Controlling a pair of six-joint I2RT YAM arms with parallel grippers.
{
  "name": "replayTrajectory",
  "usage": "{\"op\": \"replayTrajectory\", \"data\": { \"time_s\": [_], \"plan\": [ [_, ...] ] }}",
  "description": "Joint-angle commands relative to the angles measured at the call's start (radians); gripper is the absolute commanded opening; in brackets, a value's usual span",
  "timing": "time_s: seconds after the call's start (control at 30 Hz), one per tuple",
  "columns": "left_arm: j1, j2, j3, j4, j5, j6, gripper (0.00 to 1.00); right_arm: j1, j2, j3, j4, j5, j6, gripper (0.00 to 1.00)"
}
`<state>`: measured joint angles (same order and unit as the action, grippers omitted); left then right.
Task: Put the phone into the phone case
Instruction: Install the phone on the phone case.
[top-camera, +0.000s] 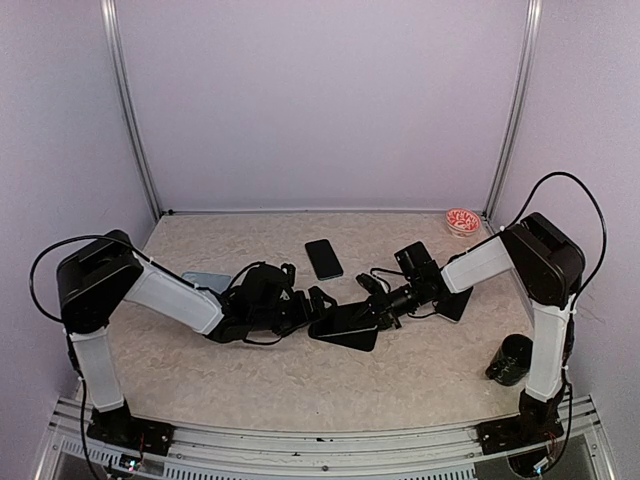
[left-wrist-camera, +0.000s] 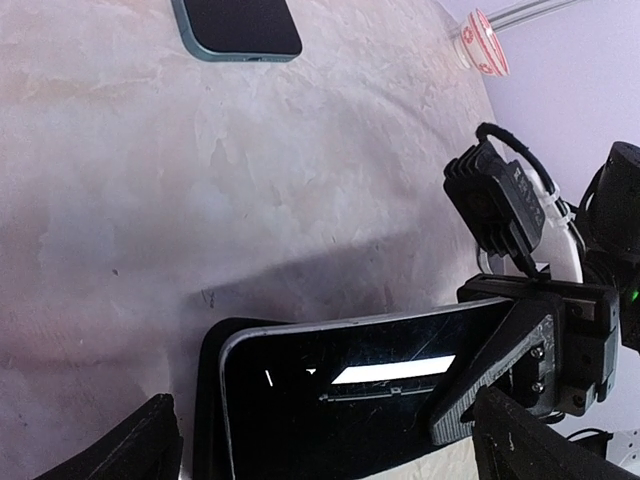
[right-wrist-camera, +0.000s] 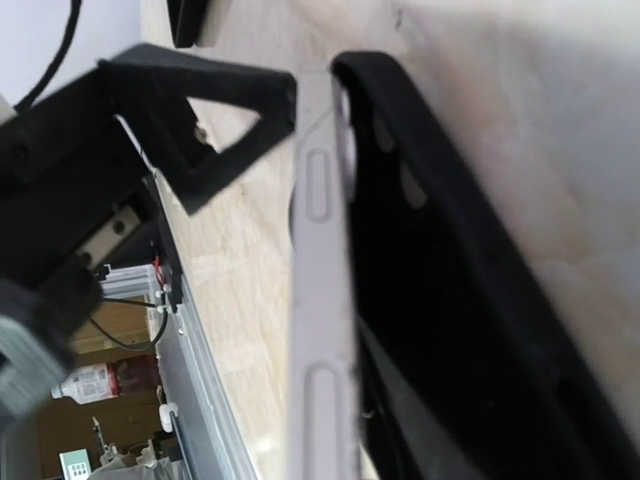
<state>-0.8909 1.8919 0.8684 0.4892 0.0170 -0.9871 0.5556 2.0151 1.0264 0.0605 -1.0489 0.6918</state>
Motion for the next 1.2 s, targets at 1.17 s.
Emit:
{"op": "replayTrajectory", "data": {
  "time_s": [1.17],
  "plan": [
    [-0.090, 0.073, 0.037, 0.037, -0.022, -0.062, 0.99, 0.000, 0.024, -0.181, 0.372, 0.010, 0.395, 0.00]
  ]
}}
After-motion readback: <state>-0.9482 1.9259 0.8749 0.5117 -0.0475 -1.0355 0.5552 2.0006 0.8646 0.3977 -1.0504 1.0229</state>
